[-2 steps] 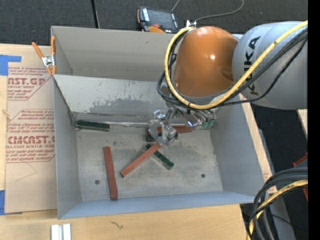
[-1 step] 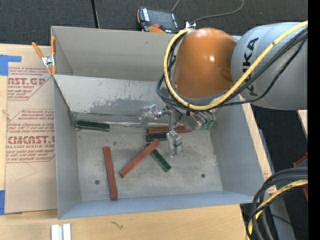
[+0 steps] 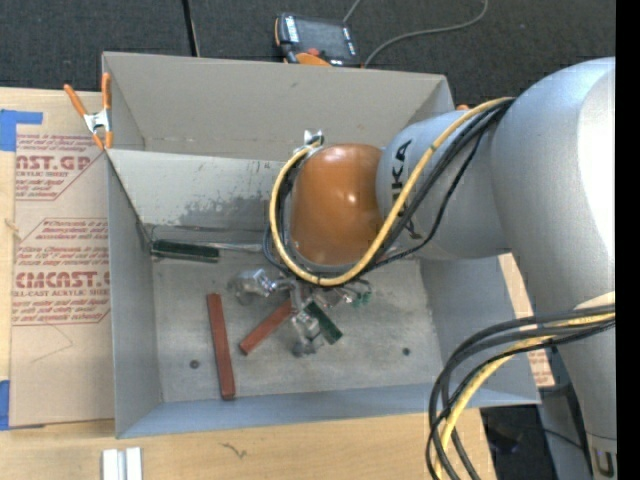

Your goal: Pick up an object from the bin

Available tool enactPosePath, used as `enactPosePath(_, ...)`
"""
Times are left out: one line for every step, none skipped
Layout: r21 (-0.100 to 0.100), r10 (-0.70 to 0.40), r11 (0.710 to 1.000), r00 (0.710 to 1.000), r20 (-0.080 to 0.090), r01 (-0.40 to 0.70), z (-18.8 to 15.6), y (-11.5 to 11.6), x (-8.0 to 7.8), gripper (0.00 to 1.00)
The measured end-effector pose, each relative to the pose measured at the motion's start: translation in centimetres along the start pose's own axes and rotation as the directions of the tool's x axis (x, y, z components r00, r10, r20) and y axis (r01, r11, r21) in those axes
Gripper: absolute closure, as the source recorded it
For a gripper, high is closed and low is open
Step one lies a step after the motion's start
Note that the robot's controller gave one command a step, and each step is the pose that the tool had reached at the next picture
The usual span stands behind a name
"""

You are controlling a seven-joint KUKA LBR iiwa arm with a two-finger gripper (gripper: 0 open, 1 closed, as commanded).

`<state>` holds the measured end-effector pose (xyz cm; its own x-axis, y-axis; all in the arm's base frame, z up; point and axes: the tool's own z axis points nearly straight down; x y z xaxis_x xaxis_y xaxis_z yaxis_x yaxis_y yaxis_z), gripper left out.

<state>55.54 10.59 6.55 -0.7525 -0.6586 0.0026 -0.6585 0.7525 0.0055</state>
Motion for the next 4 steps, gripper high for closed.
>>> enactPosePath(0.004,0.002,1.000,1.000,0.005,-0.002,-0.4,-0.2,-0.1,1.00)
enactPosePath(0.008,-0.502,0.865,0.865,0.002,0.502,-0.5,-2.7,1.2,1.00)
enactPosePath(0.003,-0.820,0.573,0.573,-0.001,0.820,-0.4,-2.9,4.4,1.00)
enactPosePath(0.014,-0.874,0.486,0.486,-0.003,0.874,-22.1,-5.8,4.4,1.00)
